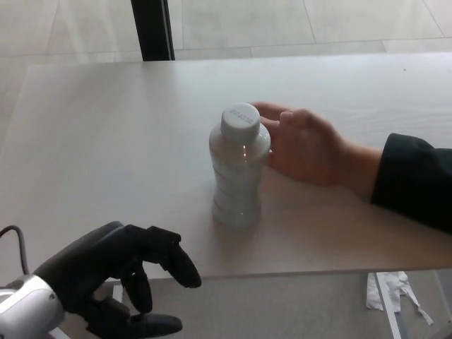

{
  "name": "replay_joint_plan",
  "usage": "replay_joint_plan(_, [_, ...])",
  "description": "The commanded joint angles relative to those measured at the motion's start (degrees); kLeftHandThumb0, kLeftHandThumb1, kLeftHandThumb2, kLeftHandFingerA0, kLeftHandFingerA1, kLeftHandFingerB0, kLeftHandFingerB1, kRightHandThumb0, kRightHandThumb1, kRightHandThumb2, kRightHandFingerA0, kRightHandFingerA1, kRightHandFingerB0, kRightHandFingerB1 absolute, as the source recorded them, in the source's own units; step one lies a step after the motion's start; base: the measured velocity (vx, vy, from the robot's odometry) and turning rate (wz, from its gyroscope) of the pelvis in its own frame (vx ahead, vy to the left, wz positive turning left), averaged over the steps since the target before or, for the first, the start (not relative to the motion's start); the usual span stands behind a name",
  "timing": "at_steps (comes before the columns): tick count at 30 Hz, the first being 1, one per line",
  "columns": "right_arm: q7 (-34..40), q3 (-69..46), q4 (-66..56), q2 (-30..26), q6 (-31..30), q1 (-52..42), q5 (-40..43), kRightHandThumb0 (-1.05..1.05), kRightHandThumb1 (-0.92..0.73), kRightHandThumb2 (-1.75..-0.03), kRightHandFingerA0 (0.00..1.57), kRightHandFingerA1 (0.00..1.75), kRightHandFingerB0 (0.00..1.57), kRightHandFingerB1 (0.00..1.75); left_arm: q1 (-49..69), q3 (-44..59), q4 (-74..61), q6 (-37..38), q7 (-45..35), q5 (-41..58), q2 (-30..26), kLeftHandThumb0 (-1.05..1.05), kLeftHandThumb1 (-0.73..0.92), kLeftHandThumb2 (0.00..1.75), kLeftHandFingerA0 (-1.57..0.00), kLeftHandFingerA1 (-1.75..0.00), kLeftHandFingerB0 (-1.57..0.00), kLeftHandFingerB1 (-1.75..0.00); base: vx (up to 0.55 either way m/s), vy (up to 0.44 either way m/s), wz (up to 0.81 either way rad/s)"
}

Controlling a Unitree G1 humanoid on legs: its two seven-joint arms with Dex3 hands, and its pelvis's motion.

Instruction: Pick up a bottle and hand it

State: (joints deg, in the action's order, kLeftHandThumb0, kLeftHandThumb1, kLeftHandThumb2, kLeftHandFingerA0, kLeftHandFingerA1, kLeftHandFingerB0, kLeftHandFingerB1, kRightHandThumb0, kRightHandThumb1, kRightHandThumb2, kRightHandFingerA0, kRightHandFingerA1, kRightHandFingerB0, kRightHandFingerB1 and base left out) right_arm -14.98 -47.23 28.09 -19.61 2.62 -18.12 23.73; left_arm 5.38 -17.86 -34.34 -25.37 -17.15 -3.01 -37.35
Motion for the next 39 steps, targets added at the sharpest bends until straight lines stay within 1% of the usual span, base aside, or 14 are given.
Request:
replay_joint_plan(1, [-0.3,0.2,-0.2,-0.7,0.0,-0.2,1.5,-0.61,-0.44,-0.79,0.65,0.60,0.35,0.46,-3.8,-0.4,2.8,-1.2,2.1,-4.7,4.0,-0.80,0.43,0.65,-0.58,-0.88,-0.48,-0.61,0.00,0.000,0.00])
replay_joint_plan(2, [0.1,0.5,-0.3,-0.8,-0.1,-0.2,1.1,-0.51,-0.53,-0.57,0.69,0.49,0.41,0.34,-4.6,-0.3,3.5,-1.5,2.6,-5.5,5.0,-0.77,0.53,0.57,-0.54,-0.93,-0.44,-0.62,0.00,0.000,0.00])
replay_joint_plan(3, [0.1,0.6,-0.1,-0.8,0.1,-0.2,1.0,-0.61,-0.45,-0.79,0.65,0.60,0.35,0.46,-5.6,-0.1,4.1,-2.4,3.0,-5.8,5.9,-0.77,0.54,0.57,-0.50,-0.94,-0.40,-0.63,0.00,0.000,0.00])
replay_joint_plan(10, [1.0,1.0,-2.7,-0.5,-1.5,-0.8,1.6,-0.59,-0.44,-0.79,0.65,0.60,0.35,0.47,-10.4,2.2,9.5,-2.3,6.9,-9.3,12.1,-0.85,0.42,0.83,-0.46,-1.02,-0.35,-0.71,0.00,0.000,0.00])
replay_joint_plan(11, [1.0,0.9,-2.5,-0.5,-1.3,-0.7,1.7,-0.50,-0.52,-0.57,0.70,0.49,0.42,0.34,-11.2,2.0,11.7,-0.8,8.4,-11.1,12.4,-0.81,0.52,0.57,-0.43,-1.22,-0.37,-0.74,0.00,0.000,0.00])
replay_joint_plan(12, [0.8,1.3,-1.7,-0.3,-0.6,-0.2,1.4,-0.50,-0.53,-0.57,0.69,0.49,0.42,0.34,-11.5,2.1,12.2,-1.0,8.6,-12.1,12.0,-0.75,0.37,0.86,-0.63,-1.11,-0.34,-0.70,0.00,0.000,0.00])
replay_joint_plan(14, [0.9,1.3,-1.6,-0.4,-0.8,-0.2,1.6,-0.62,-0.43,-0.78,0.67,0.60,0.37,0.46,-11.3,1.9,13.1,-0.3,9.0,-13.2,12.1,-0.80,0.51,0.57,-0.49,-1.40,-0.45,-0.88,0.00,0.000,0.00])
replay_joint_plan(15, [1.1,1.2,-1.4,-0.3,-0.4,-0.1,1.6,-0.51,-0.51,-0.56,0.76,0.52,0.44,0.35,-10.9,1.6,13.2,-0.5,9.0,-13.6,12.1,-0.79,0.48,0.59,-0.64,-1.65,-0.50,-0.96,0.00,0.000,0.00])
replay_joint_plan(21, [1.1,1.3,-1.3,-0.2,-0.3,-0.6,1.9,-0.57,-0.41,-0.79,0.62,0.60,0.36,0.47,-10.0,1.5,13.2,-3.1,8.7,-15.9,12.6,-0.76,0.49,0.55,-0.68,-1.75,-0.43,-1.09,0.00,0.000,0.00])
replay_joint_plan(27, [1.7,1.6,-1.4,-0.2,-0.5,-0.7,1.6,-0.48,-0.52,-0.57,0.72,0.50,0.44,0.35,-10.4,2.3,15.4,-2.4,9.0,-18.1,12.2,-0.78,0.52,0.55,-0.35,-1.52,-0.36,-1.15,0.00,0.000,0.00])
replay_joint_plan(28, [1.3,1.5,-1.0,-0.3,-0.4,-0.5,2.0,-0.58,-0.42,-0.79,0.66,0.60,0.37,0.47,-11.1,2.3,15.9,-2.7,9.3,-18.3,12.8,-0.93,0.46,0.84,-0.48,-1.18,-0.39,-0.92,0.00,0.000,0.00])
replay_joint_plan(31, [0.6,1.5,-0.7,-0.3,-0.2,-0.5,2.5,-0.58,-0.42,-0.79,0.67,0.61,0.36,0.47,-12.4,2.2,16.8,-3.7,9.9,-18.7,14.6,-0.81,0.49,0.54,-0.27,-1.26,-0.26,-0.87,0.00,0.000,0.00])
replay_joint_plan(36, [1.3,1.8,-1.9,-0.2,-1.3,-0.7,2.5,-0.52,-0.50,-0.56,0.77,0.50,0.44,0.35,-15.6,0.8,19.2,-6.8,10.5,-21.5,17.2,-0.80,0.53,0.57,-0.18,-0.83,-0.22,-0.58,0.00,0.000,0.00])
replay_joint_plan(39, [0.5,1.9,-2.2,-0.3,-0.9,-1.1,2.5,-0.59,-0.43,-0.79,0.64,0.59,0.35,0.46,-16.9,0.3,20.2,-7.8,11.0,-22.4,19.0,-0.80,0.52,0.56,-0.14,-0.74,-0.19,-0.51,0.00,0.000,0.00])
